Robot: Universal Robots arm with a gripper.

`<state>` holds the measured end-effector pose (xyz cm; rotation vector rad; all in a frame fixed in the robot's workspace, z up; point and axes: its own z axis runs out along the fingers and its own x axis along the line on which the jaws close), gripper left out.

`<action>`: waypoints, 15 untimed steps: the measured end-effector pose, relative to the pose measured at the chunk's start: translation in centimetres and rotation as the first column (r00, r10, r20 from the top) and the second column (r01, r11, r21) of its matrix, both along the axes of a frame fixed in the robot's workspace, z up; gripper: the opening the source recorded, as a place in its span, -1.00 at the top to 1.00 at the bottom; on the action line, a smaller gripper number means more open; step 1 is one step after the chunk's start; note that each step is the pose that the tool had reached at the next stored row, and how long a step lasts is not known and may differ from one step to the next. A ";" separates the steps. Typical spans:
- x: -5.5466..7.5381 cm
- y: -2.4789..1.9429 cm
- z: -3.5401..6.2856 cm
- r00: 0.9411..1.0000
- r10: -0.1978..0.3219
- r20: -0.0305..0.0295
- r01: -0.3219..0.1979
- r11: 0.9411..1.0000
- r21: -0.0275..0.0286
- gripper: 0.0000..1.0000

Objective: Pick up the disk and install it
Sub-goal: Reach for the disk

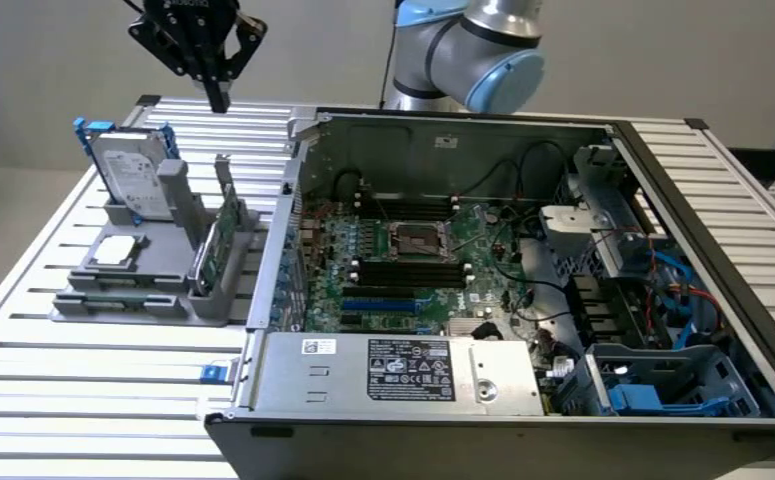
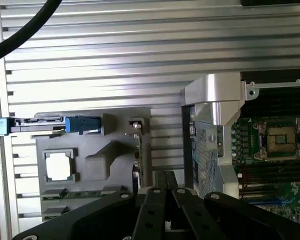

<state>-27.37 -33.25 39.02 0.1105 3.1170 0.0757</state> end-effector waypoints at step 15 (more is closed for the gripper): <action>-6.8 2.38 -1.03 1.000 0.000 0.000 0.000 1.000 -0.005 0.79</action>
